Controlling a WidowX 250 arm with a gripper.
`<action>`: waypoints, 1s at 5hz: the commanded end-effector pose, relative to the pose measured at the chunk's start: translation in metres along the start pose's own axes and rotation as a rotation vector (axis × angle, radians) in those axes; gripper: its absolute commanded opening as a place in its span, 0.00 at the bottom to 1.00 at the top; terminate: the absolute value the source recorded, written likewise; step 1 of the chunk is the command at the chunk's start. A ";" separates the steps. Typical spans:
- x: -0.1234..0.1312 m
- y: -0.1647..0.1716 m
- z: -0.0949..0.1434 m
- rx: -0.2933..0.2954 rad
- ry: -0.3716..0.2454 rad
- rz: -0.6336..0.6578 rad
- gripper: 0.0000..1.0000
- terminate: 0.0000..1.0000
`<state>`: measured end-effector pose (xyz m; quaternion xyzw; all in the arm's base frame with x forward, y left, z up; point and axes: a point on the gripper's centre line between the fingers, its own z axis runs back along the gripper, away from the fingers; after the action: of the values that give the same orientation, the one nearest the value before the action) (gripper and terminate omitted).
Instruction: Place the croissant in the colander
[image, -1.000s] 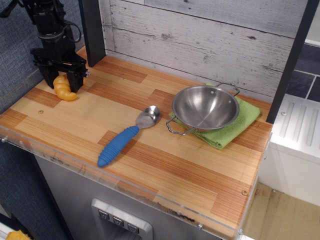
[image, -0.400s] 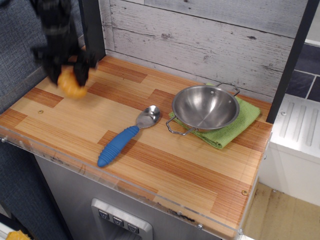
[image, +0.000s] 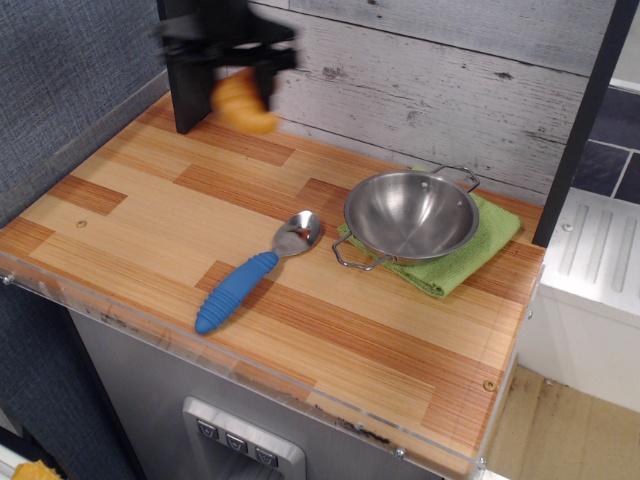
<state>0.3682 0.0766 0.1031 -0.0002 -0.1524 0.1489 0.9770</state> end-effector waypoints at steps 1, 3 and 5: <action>-0.015 -0.095 -0.006 -0.090 0.032 -0.199 0.00 0.00; -0.054 -0.138 -0.015 -0.085 0.078 -0.302 0.00 0.00; -0.061 -0.121 -0.010 -0.038 0.076 -0.289 0.00 0.00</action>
<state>0.3563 -0.0585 0.0560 0.0013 -0.0821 -0.0013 0.9966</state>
